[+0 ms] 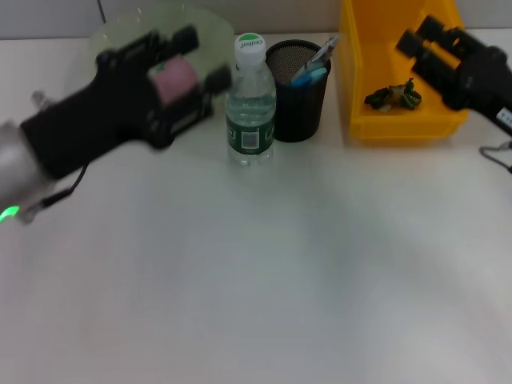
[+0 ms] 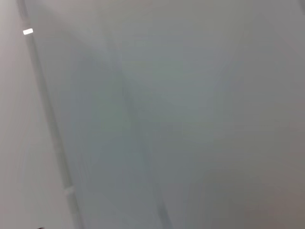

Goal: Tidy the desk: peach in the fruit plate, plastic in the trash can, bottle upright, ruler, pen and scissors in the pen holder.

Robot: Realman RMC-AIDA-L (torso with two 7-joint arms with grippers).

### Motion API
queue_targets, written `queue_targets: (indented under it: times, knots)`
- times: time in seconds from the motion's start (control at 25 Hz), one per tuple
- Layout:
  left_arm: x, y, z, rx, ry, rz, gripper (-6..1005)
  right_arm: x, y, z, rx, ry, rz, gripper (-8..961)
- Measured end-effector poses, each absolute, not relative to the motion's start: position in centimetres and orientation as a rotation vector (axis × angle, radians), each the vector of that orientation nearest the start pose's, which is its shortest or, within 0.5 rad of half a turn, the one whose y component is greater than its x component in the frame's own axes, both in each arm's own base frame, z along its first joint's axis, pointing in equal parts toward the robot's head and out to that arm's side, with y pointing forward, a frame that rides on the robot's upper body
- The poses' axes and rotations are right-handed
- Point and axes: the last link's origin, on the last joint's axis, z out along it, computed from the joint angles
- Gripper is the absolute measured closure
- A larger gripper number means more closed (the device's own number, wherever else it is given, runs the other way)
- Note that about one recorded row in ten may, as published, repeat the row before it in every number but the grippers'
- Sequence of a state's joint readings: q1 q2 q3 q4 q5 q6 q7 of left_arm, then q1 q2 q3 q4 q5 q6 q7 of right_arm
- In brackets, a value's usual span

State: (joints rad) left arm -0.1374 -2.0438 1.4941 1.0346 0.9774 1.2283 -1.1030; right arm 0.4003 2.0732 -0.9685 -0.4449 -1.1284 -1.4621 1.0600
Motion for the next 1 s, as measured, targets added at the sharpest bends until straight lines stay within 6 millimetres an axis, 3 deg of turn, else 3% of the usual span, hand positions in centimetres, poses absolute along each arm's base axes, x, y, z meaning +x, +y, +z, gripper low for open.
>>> queue_targets:
  times: [0.2, 0.36, 0.64, 1.0]
  knots:
    - [-25.2, 25.7, 2.7, -2.460, -0.278, -1.094, 423, 25.5, 30.3, 1.1, -2.375, 0.429, 1.229, 392]
    - [-26.7, 24.2, 3.0, -2.534, -0.303, -1.075, 261, 24.8, 28.9, 0.4, -2.520, 0.337, 1.207, 320]
    - [-28.3, 22.0, 3.3, -2.661, -0.316, -1.054, 188, 23.4, 26.7, -1.4, -2.748, 0.251, 1.243, 245]
    - [-28.4, 22.0, 2.9, -2.689, -0.301, -1.032, 188, 23.6, 25.3, -2.1, -2.870, 0.246, 1.209, 242]
